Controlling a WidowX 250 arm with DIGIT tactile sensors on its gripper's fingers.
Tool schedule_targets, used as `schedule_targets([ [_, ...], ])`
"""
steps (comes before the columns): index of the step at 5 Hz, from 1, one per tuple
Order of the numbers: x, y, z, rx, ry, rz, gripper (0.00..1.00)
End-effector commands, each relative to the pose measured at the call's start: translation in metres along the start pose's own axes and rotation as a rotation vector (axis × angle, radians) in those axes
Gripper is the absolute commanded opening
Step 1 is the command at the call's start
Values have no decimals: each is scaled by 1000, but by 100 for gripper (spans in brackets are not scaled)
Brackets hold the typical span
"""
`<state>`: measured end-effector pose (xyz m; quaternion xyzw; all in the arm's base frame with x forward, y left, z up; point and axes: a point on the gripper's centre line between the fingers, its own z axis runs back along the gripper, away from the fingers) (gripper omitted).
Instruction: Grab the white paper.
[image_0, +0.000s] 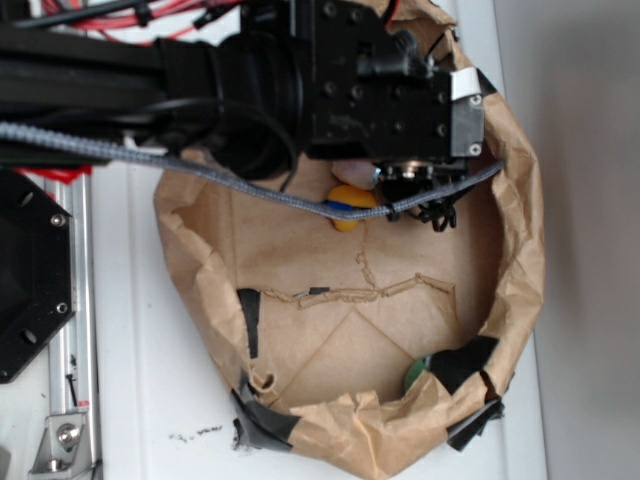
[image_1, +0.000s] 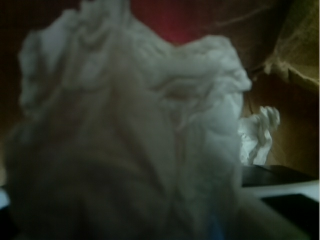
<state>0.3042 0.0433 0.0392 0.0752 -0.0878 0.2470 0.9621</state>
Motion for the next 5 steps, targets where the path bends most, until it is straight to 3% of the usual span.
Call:
schedule_targets([
  [1, -13, -12, 98, -140, -152, -144, 0],
  [3, -44, -11, 153, -254, -3, -361, 0],
  [4, -55, -7, 160, -254, 26, -449, 0],
  [5, -59, -2, 163, -242, 9, -469, 0],
])
